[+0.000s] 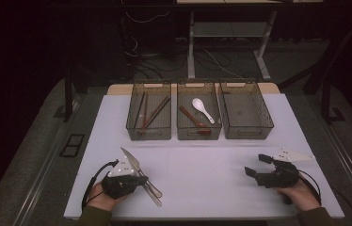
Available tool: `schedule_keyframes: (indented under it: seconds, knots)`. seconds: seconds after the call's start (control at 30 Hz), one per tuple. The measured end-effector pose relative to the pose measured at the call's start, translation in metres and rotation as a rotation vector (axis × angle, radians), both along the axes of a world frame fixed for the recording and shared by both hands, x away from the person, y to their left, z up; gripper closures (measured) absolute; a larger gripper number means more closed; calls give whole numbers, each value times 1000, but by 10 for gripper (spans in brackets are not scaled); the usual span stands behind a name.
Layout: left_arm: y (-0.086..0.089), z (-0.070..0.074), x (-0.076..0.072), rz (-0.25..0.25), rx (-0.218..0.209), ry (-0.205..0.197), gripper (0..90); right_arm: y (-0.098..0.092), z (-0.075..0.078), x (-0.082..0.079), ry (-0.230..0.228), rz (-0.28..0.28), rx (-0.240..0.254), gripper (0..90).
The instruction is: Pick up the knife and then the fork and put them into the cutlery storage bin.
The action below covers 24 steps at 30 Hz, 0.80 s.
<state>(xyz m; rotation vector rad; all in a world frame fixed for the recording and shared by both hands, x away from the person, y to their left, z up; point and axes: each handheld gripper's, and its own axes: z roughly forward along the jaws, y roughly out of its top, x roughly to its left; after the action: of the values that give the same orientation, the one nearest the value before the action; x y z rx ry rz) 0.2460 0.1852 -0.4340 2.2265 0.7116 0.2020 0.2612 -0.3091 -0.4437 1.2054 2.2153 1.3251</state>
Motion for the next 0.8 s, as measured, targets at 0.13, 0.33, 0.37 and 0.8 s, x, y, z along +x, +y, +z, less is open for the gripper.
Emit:
schedule_keyframes:
  seconds: [0.13,0.33,0.37,0.8]
  knots:
    - [-3,1,-2,-12,28,8,889,2,-1,-1,-6,11,-16,180]
    - [-4,-1,-3,-13,31,8,889,4,-1,-1,-6,20,-12,180]
    - [-4,-1,-2,-8,26,9,888,4,-1,-1,-7,23,-16,180]
    - [-14,-8,4,-49,44,9,891,3,-1,-1,-5,16,-14,180]
